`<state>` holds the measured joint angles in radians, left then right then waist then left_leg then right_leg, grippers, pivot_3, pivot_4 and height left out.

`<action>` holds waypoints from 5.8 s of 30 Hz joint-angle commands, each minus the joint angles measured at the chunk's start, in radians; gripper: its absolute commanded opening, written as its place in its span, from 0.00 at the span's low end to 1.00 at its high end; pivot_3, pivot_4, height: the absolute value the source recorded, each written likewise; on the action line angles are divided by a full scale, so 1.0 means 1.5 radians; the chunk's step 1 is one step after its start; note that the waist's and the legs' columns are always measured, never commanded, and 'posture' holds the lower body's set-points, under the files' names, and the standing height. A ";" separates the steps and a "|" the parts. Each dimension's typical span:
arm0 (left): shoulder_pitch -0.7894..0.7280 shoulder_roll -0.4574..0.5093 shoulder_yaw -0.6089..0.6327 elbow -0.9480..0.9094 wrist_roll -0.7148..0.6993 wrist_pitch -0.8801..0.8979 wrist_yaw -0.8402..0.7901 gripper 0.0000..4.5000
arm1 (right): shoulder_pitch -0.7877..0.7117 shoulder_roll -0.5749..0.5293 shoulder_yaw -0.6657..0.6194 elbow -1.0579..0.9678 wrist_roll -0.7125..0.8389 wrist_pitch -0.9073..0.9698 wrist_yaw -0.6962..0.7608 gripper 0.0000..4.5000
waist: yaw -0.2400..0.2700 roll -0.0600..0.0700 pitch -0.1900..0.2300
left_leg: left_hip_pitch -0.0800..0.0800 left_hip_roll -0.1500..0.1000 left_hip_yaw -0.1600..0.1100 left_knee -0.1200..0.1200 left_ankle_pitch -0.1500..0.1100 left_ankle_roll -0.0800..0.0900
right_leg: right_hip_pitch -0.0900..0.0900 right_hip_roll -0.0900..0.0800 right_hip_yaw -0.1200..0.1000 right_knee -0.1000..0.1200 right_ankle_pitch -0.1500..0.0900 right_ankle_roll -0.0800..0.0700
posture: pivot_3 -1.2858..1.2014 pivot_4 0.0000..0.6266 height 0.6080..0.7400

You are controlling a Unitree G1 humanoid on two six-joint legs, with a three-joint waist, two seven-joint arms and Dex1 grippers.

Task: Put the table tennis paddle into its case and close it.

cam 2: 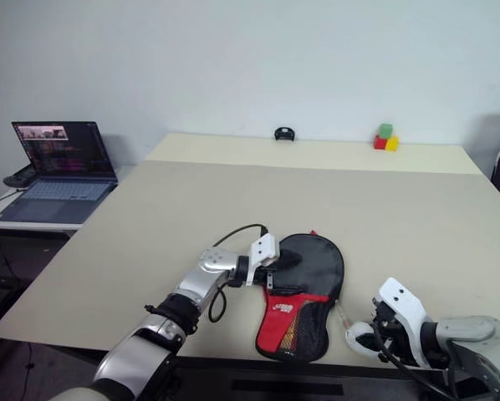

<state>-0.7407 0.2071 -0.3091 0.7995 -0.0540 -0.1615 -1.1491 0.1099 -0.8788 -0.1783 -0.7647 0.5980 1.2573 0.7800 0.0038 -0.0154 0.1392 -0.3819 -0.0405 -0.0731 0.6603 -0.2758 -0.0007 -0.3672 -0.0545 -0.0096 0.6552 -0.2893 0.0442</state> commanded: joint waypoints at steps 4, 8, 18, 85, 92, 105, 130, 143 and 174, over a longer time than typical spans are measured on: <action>0.028 0.014 -0.035 0.066 0.059 0.020 0.004 1.00 | 0.063 -0.003 0.040 -0.056 0.093 0.020 0.030 0.09 | 0.004 0.002 -0.001 | 0.000 0.000 -0.003 0.000 -0.001 0.000 | 0.004 0.000 -0.002 -0.004 -0.001 0.000 | 0.52 0.24 1.00; 0.023 0.010 -0.037 0.067 0.059 0.023 0.003 1.00 | 0.068 0.014 0.083 -0.056 0.096 0.012 0.010 0.09 | 0.008 0.001 -0.002 | 0.001 0.000 -0.003 0.000 -0.002 0.001 | 0.006 0.000 -0.003 -0.007 -0.001 0.000 | 0.52 0.24 1.00; 0.011 0.000 -0.043 0.077 0.063 0.020 0.003 1.00 | 0.072 0.054 0.100 -0.055 0.107 0.009 -0.040 0.09 | 0.012 0.001 -0.003 | 0.002 0.000 -0.004 0.000 -0.003 0.001 | 0.007 0.000 -0.003 -0.007 -0.002 0.000 | 0.52 0.24 1.00; -0.009 -0.034 -0.042 0.134 0.075 -0.016 0.038 1.00 | 0.040 -0.064 0.128 -0.035 0.031 -0.201 -0.048 0.87 | 0.015 -0.004 0.000 | 0.005 0.000 -0.005 0.000 -0.003 0.000 | 0.008 -0.002 -0.003 -0.009 -0.004 0.006 | 0.52 0.24 1.00; -0.010 -0.033 -0.041 0.133 0.075 -0.016 0.039 1.00 | 0.049 -0.101 0.180 -0.029 -0.069 -0.304 -0.016 0.87 | 0.015 -0.004 0.000 | 0.005 0.000 -0.005 0.000 -0.003 0.000 | 0.008 -0.002 -0.003 -0.009 -0.004 0.006 | 0.52 0.24 1.00; -0.008 -0.031 -0.040 0.130 0.075 -0.015 0.040 1.00 | 0.045 -0.109 0.226 0.001 -0.191 -0.406 0.009 0.79 | 0.015 -0.004 0.000 | 0.005 0.000 -0.005 0.000 -0.003 0.000 | 0.008 -0.002 -0.003 -0.009 -0.004 0.006 | 0.52 0.24 1.00; -0.027 -0.056 -0.048 0.165 0.091 -0.016 0.063 1.00 | 0.077 -0.184 0.066 -0.076 -0.065 -0.311 0.142 0.01 | 0.023 -0.003 0.002 | 0.003 -0.001 -0.006 0.000 -0.004 -0.001 | 0.008 -0.003 -0.004 -0.011 -0.004 0.007 | 0.52 0.24 1.00; -0.047 -0.085 -0.046 0.197 0.106 -0.020 0.078 1.00 | 0.156 -0.198 0.086 -0.128 -0.057 -0.304 0.140 0.01 | 0.042 -0.002 0.001 | 0.000 -0.002 -0.006 0.000 -0.004 0.001 | 0.009 -0.005 -0.005 -0.018 -0.001 0.011 | 0.52 0.24 1.00; -0.079 -0.122 -0.037 0.239 0.112 -0.031 0.119 1.00 | 0.208 -0.283 0.302 -0.188 0.005 -0.441 -0.052 0.01 | 0.052 -0.002 0.001 | -0.001 -0.003 -0.006 0.000 -0.005 0.001 | 0.010 -0.006 -0.006 -0.021 -0.001 0.012 | 0.52 0.24 1.00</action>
<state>-0.8957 0.0296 -0.3259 1.0705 0.0185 -0.2332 -1.0555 0.4237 -1.3147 0.2108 -0.9986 0.5994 0.5978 0.6945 0.0814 -0.0188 0.1408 -0.3828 -0.0446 -0.0830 0.6608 -0.2830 0.0003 -0.3528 -0.0634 -0.0194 0.6239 -0.2911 0.0617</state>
